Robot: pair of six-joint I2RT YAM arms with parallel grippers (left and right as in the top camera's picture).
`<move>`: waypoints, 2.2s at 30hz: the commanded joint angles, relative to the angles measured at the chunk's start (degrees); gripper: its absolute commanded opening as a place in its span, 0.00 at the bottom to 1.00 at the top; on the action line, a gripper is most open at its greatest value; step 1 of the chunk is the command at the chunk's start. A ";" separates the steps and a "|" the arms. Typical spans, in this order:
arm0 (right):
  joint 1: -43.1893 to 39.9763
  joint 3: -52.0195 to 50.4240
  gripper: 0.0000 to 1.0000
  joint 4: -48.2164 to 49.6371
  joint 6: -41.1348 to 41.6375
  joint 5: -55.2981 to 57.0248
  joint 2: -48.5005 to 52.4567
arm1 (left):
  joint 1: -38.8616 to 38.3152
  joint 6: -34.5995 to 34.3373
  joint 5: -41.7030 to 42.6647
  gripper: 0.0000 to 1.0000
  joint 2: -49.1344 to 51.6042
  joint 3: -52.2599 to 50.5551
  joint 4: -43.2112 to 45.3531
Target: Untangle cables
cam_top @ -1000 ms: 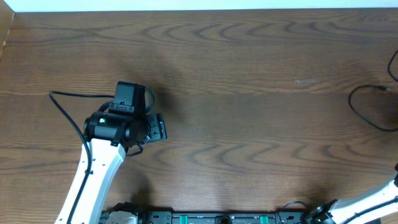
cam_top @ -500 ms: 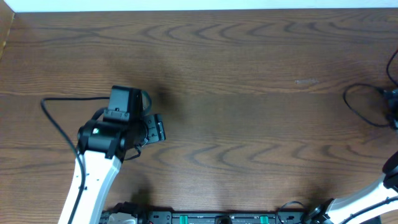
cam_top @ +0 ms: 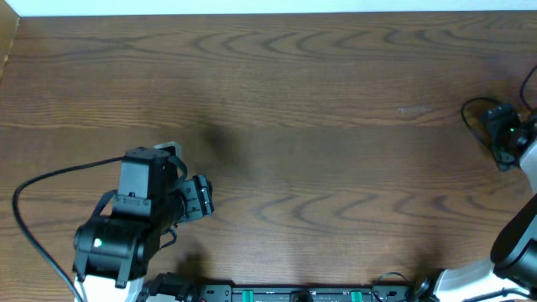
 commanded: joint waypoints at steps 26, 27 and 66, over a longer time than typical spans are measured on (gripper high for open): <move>19.87 -0.07 0.99 -24.92 -29.97 -9.14 -75.97 | 0.20 2.51 -6.80 0.74 -14.99 5.62 -2.80; 19.87 -0.07 0.99 -24.92 -29.88 -9.18 -77.72 | 0.20 2.51 -6.80 0.74 -14.99 5.62 -2.80; 20.72 -54.47 0.99 16.50 -27.43 -13.20 -82.58 | 0.20 2.78 -6.56 0.75 -14.99 5.62 -4.28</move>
